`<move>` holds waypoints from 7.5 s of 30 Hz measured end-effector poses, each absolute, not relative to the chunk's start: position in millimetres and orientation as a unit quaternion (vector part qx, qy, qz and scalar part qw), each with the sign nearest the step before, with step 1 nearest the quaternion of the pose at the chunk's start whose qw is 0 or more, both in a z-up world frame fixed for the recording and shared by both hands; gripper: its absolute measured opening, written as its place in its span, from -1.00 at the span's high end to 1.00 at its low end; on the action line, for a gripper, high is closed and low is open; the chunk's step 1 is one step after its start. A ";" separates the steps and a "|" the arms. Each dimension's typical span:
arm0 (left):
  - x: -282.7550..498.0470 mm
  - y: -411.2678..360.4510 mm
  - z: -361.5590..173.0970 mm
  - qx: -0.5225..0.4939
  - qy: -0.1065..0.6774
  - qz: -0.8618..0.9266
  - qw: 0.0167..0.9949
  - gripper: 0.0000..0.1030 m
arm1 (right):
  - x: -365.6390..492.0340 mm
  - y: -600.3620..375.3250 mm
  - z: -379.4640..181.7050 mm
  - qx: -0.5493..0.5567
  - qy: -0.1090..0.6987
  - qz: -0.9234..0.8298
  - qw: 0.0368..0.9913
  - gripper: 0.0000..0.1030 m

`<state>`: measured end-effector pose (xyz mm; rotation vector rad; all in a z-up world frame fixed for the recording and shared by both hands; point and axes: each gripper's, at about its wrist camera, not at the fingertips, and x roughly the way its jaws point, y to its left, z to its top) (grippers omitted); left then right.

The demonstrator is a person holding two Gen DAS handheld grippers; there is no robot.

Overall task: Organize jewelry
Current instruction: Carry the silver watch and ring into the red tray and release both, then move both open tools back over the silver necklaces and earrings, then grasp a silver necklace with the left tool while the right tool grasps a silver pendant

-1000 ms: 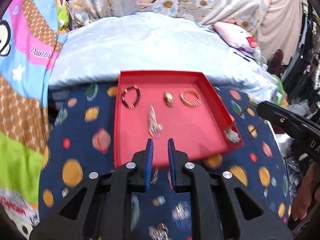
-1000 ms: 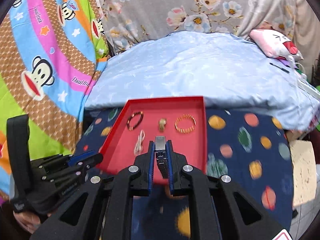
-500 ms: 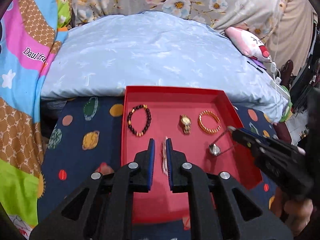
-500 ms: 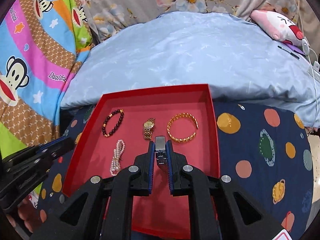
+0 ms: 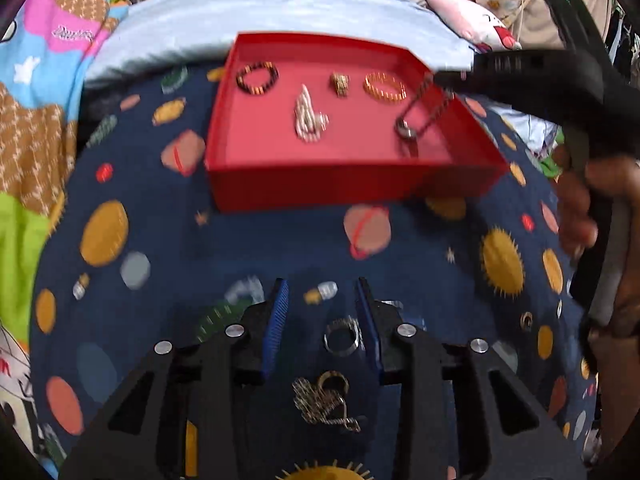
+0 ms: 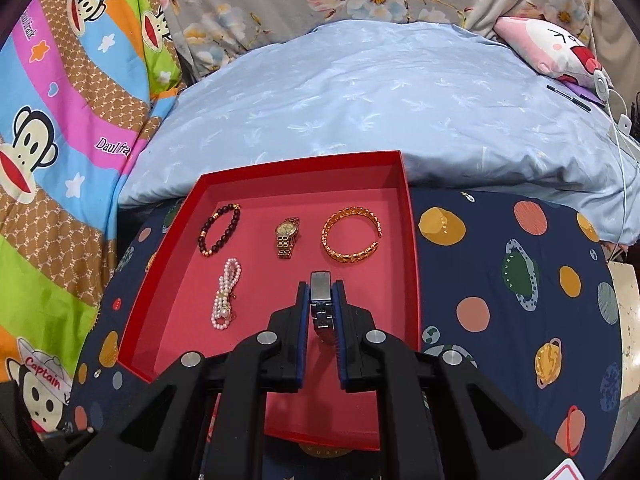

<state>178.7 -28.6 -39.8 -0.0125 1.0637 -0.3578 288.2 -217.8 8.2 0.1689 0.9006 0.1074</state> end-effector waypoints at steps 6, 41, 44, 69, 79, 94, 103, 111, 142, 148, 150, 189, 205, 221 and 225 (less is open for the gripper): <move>164.3 -37.0 -51.3 0.021 0.504 -0.170 0.847 0.37 | 284.8 -218.5 6.1 0.079 0.436 0.052 0.895 0.80; 329.3 -53.9 -1.4 0.014 0.437 -0.120 0.891 0.63 | 310.4 -218.2 -10.7 0.075 0.445 0.043 0.891 0.79; 332.2 -54.3 -13.7 0.012 0.455 -0.116 0.883 0.62 | 287.4 -223.4 -14.9 0.085 0.448 0.043 0.889 0.70; 256.5 -0.2 -4.3 -0.035 0.448 -0.091 0.889 -0.21 | 259.2 -206.9 -5.8 0.076 0.443 0.056 0.892 0.61; 221.2 -5.4 -1.8 -0.036 0.453 -0.104 0.885 -0.21 | 213.7 -213.9 10.7 0.091 0.433 0.045 0.896 0.60; 155.5 -0.3 -11.7 -0.026 0.476 -0.111 0.872 -0.21 | 119.6 -219.1 11.2 0.103 0.439 0.031 0.892 0.50; 114.1 -0.7 -33.7 -0.021 0.507 -0.113 0.854 -0.21 | 76.3 -232.1 -0.9 0.104 0.452 0.005 0.886 0.49; 93.0 -18.3 -40.0 0.002 0.505 -0.118 0.855 -0.21 | 49.3 -244.1 -9.5 0.112 0.461 -0.012 0.880 0.49; 71.9 5.1 -25.4 -0.013 0.483 -0.121 0.867 1.00 | 52.0 -194.1 -19.5 0.083 0.475 0.046 0.875 0.49; 69.3 18.2 -19.9 -0.025 0.482 -0.117 0.868 1.00 | 83.7 -160.1 -23.9 0.070 0.474 0.085 0.873 0.49; 68.9 21.7 -17.6 -0.029 0.481 -0.115 0.869 1.00 | 93.9 -153.3 -26.4 0.066 0.475 0.091 0.873 0.49; 73.8 46.6 7.5 -0.102 0.461 -0.187 0.861 1.00 | 119.1 -149.2 -22.9 0.071 0.462 0.115 0.877 0.98; 77.0 36.5 33.2 -0.105 0.444 -0.200 0.867 1.00 | 60.1 -183.4 26.1 0.086 0.425 0.102 0.896 0.98; 113.1 28.0 99.5 -0.070 0.369 -0.193 0.906 1.00 | 63.7 -215.1 86.3 0.078 0.359 0.077 0.927 0.98; 130.1 22.6 110.4 -0.059 0.357 -0.187 0.913 1.00 | 78.3 -222.8 97.0 0.074 0.346 0.074 0.932 0.98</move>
